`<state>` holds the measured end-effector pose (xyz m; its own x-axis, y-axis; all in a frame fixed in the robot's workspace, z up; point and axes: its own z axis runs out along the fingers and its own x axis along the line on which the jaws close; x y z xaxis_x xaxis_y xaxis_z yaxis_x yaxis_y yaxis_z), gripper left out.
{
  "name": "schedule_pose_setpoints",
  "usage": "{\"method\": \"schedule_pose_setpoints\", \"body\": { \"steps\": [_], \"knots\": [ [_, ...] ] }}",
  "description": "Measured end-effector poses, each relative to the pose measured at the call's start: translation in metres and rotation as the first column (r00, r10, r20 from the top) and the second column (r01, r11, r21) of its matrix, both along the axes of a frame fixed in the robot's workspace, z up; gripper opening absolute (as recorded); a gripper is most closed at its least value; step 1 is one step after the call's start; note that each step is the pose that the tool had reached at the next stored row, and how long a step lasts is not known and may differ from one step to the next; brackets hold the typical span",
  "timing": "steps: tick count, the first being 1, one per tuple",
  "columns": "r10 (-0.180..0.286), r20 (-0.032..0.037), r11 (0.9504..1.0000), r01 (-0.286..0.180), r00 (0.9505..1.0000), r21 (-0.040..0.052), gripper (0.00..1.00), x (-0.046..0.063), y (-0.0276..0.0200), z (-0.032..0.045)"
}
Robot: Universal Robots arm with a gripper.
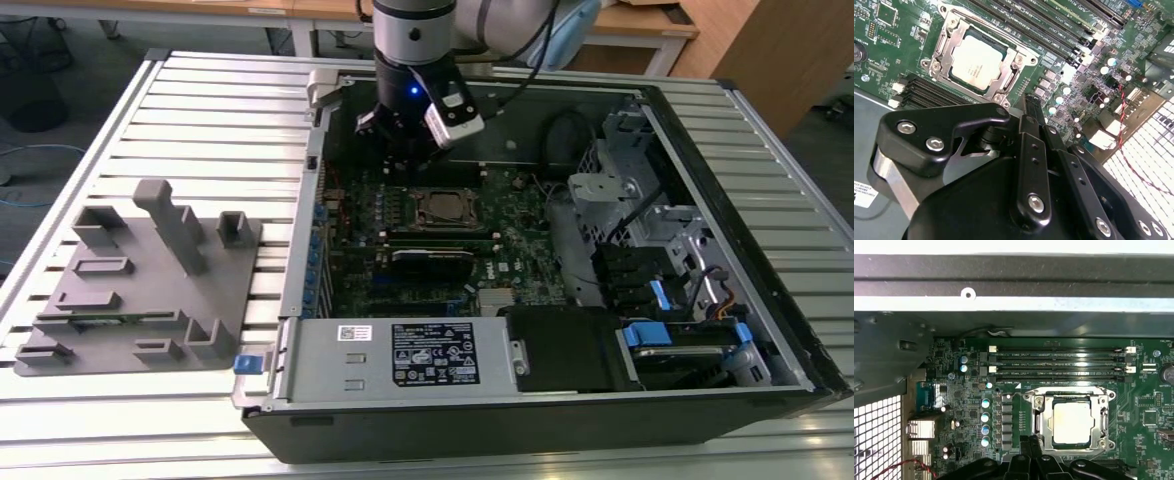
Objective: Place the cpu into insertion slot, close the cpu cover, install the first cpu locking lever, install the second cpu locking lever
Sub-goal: 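Install the first cpu locking lever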
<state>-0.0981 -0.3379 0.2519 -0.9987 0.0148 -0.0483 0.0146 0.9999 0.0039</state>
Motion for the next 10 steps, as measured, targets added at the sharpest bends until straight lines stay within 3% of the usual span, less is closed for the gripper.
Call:
{"method": "schedule_pose_setpoints", "body": {
  "steps": [10],
  "knots": [
    [0.000, 0.0000, 1.0000, 0.000, 1.0000, -0.0001, 0.11, -0.0031, 0.0000, 0.0003]
  ]
}}
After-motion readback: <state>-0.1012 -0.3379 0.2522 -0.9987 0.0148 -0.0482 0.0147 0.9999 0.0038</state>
